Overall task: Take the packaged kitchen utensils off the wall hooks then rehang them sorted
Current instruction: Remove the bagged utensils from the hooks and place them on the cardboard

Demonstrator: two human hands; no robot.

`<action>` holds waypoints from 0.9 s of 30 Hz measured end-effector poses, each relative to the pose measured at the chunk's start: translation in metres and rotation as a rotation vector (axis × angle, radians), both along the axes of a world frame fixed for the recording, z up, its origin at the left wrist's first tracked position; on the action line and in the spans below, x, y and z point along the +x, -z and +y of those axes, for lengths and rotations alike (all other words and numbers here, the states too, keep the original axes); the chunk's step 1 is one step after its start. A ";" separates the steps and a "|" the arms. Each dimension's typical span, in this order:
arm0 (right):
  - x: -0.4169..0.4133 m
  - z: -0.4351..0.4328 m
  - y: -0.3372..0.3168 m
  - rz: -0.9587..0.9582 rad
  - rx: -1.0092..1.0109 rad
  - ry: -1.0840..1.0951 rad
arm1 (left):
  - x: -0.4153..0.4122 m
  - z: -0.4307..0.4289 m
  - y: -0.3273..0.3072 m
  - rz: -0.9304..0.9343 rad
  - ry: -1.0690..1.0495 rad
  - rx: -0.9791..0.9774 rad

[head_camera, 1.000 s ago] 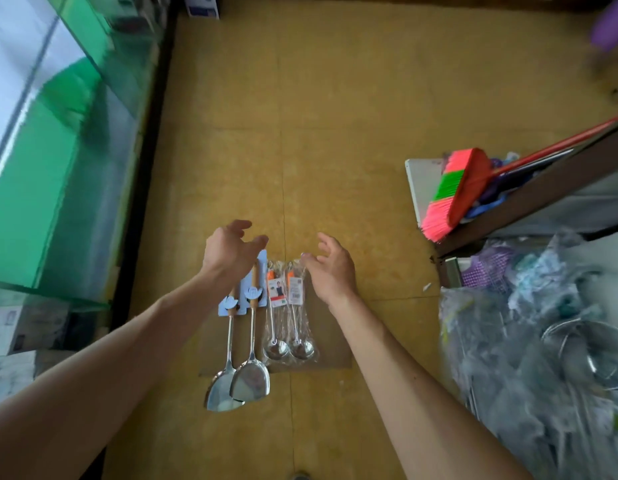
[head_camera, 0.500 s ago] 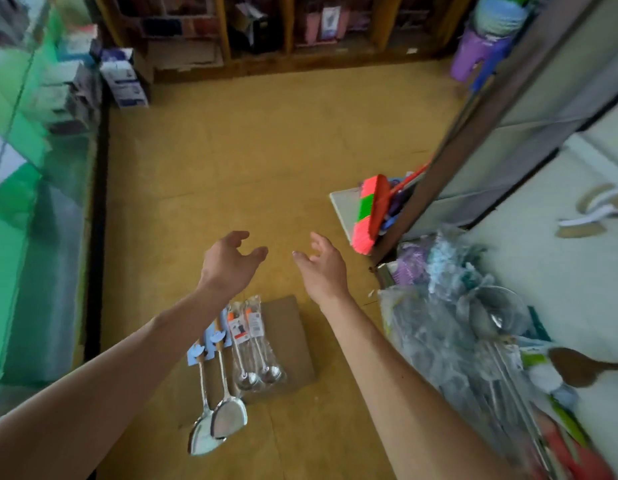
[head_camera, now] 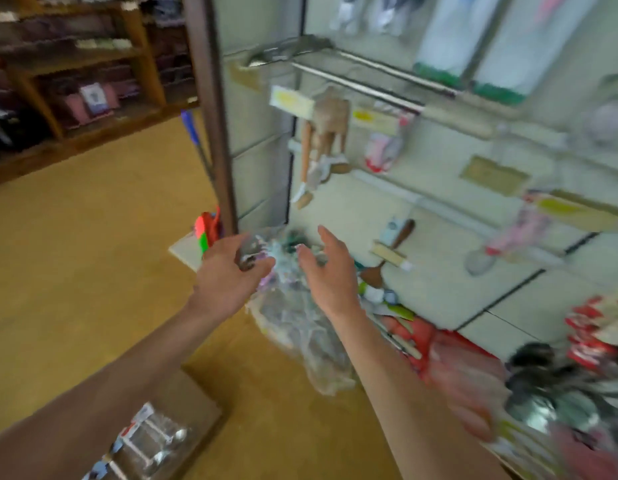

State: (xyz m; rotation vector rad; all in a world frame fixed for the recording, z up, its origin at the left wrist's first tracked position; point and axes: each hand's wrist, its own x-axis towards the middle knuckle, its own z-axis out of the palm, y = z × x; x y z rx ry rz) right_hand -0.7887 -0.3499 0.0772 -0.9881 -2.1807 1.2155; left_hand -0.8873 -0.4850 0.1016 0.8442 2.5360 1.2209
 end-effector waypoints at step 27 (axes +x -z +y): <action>0.607 0.180 -0.017 -0.246 0.369 0.596 | 0.503 0.266 -0.017 0.469 0.803 -0.125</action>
